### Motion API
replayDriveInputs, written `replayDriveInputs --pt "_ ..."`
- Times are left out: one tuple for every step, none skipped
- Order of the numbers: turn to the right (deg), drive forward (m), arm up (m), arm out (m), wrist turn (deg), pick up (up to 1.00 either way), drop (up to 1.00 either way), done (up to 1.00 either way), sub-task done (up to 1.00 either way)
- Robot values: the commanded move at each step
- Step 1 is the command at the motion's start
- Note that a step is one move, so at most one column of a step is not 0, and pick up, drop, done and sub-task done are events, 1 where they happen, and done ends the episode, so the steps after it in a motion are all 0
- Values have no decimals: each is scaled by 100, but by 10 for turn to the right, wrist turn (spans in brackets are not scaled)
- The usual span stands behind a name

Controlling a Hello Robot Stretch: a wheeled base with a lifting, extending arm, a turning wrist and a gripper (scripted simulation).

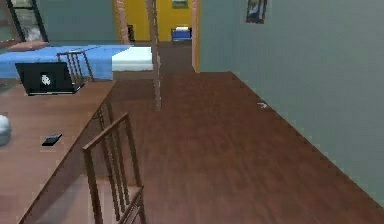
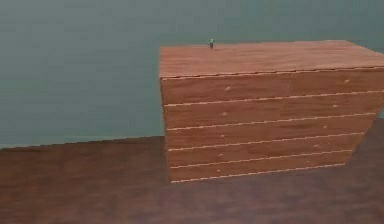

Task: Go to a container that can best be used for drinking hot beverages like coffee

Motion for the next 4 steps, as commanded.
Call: replayDriveInputs --pt "450 0 0 0 0 0 0 0 0" --pt "90 0 0 0 0 0 0 0 0" --pt "0 55 0 0 0 0 0 0 0" --pt "-450 0 0 0 0 0 0 0 0"
